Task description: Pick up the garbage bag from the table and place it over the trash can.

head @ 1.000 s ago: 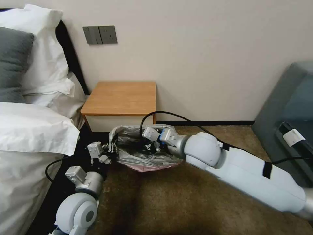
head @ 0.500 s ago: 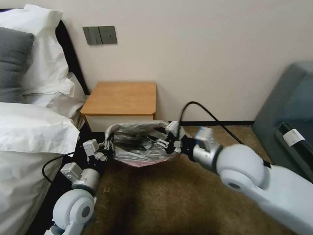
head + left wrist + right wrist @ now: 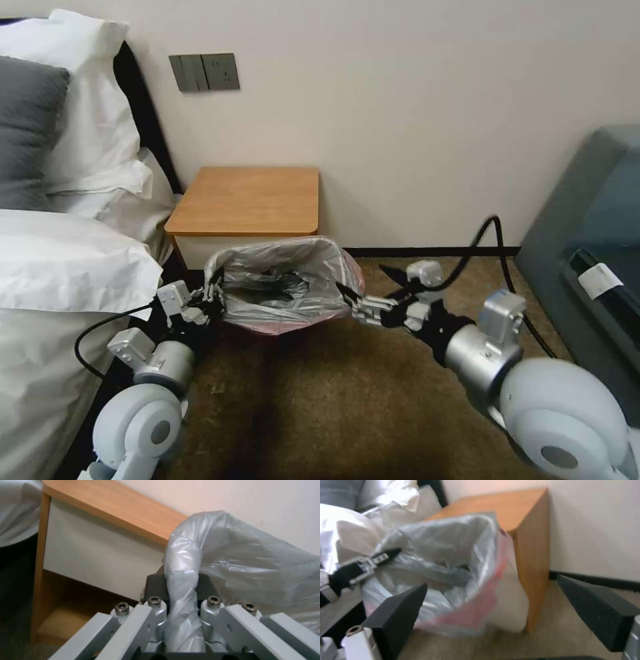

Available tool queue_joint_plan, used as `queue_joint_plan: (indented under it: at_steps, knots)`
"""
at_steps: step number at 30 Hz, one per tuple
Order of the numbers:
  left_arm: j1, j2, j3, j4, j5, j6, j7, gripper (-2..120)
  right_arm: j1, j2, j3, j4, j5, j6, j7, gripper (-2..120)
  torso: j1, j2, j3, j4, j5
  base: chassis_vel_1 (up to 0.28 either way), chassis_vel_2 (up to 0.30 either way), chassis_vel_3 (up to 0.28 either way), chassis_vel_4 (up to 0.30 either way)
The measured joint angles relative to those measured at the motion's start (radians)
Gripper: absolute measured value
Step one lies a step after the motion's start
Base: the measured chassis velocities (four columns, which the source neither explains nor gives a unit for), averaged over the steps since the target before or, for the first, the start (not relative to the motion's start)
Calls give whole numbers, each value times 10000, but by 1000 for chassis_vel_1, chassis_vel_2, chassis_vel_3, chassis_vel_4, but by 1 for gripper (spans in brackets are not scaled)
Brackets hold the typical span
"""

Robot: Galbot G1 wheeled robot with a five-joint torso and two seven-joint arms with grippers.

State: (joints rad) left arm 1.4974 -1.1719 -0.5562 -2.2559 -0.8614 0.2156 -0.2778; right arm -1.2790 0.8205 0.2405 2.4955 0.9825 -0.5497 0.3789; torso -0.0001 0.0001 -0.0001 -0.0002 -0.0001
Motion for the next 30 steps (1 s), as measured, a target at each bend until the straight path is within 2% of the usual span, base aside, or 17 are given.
queue_joint_plan:
  at_steps: [6,7,11,13,15,18,24,26,30]
  knots:
    - [-6,42,-35,-159,-235,65,-74,8,-472,361,100,-537,-425,-73,-134,100,0,0,1,2,0,0,0,0,0]
    - [76,118,-215,-502,-825,368,-192,8,-1072,719,313,-1305,-1474,196,-1021,100,0,-1,1,2,1,0,0,0,0]
    - [226,248,-451,-871,-1748,924,-422,8,-1316,1044,315,-2062,-2206,615,-1565,100,0,-1,0,2,2,0,0,0,0]
    - [315,443,-620,-980,-2294,1571,-737,8,-1422,1235,315,-2640,-2621,995,-1986,100,0,0,0,2,2,0,0,0,0]
    - [330,509,-648,-980,-2410,1696,-845,8,-1461,1290,316,-2789,-2738,1167,-2113,100,0,-1,1,2,2,0,0,0,0]
    - [321,739,-645,-769,-2329,1881,-953,8,-1651,1504,317,-2887,-2947,1813,-2309,100,0,-1,1,2,1,0,0,0,0]
    - [143,929,-493,-362,-2034,2097,-1029,8,-1905,1637,345,-2552,-2964,2157,-2537,100,0,0,2,2,-1,0,0,0,0]
    - [-6,993,-402,-36,-1989,2137,-1238,8,-2383,1703,863,-2499,-2974,2406,-3261,100,0,0,2,4,0,0,0,0,0]
    - [-137,1026,-286,139,-2011,2233,-1447,8,-3051,1898,1517,-2467,-2883,2706,-4004,100,1,0,1,1,-1,0,0,0,0]
